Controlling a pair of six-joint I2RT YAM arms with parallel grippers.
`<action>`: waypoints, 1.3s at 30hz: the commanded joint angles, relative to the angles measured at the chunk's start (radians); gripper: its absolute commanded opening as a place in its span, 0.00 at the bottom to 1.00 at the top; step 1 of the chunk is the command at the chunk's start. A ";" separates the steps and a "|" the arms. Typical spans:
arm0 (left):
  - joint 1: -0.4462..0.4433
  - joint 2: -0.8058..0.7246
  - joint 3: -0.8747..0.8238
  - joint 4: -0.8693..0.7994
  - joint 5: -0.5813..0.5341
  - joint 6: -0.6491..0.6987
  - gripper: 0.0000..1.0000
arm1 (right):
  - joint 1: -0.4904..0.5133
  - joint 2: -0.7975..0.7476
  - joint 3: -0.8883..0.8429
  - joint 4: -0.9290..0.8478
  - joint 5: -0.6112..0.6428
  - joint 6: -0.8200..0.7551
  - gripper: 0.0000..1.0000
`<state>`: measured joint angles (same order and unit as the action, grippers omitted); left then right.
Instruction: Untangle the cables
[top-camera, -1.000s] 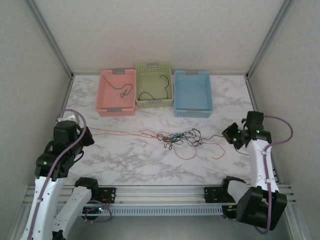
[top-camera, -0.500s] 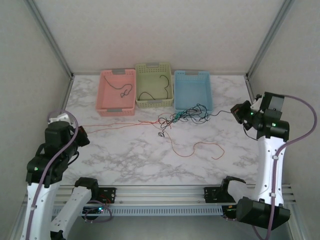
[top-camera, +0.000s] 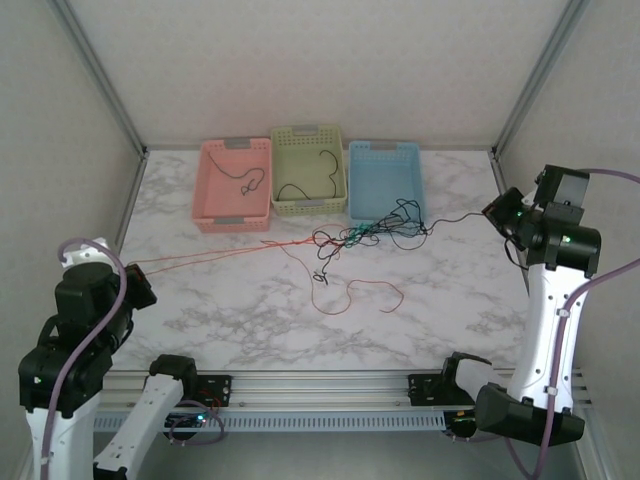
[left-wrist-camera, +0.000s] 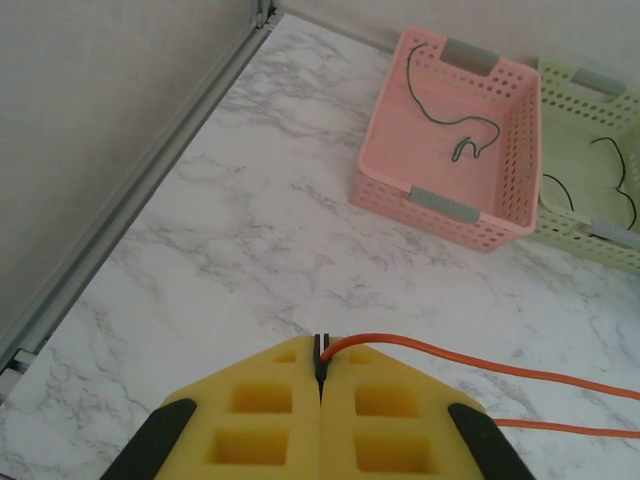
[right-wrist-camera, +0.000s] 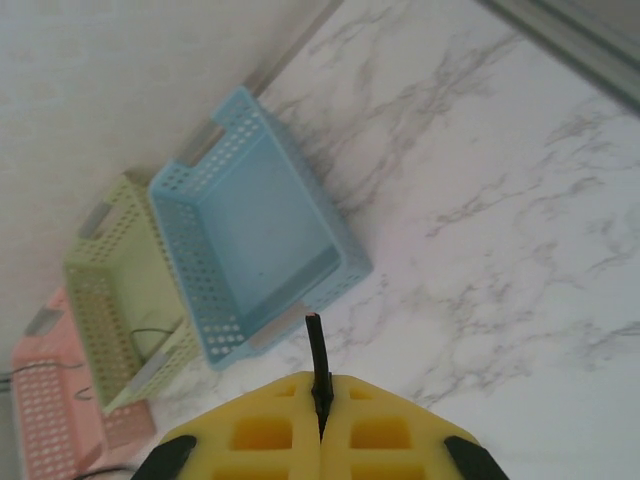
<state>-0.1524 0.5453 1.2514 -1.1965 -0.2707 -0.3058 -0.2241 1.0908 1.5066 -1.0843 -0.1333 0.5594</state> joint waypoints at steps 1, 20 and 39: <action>0.011 -0.021 0.025 -0.069 -0.101 0.026 0.00 | -0.022 0.013 0.019 -0.023 0.210 -0.037 0.00; -0.100 -0.049 0.046 -0.098 -0.347 0.031 0.00 | -0.220 0.192 -0.242 0.162 0.377 0.033 0.00; -0.110 0.051 -0.037 0.223 0.452 -0.019 0.00 | 0.059 0.010 -0.279 0.168 -0.074 0.070 0.00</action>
<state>-0.2569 0.5964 1.1980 -1.0851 -0.0826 -0.3111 -0.2234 1.1366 1.1664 -0.8806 -0.1158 0.6182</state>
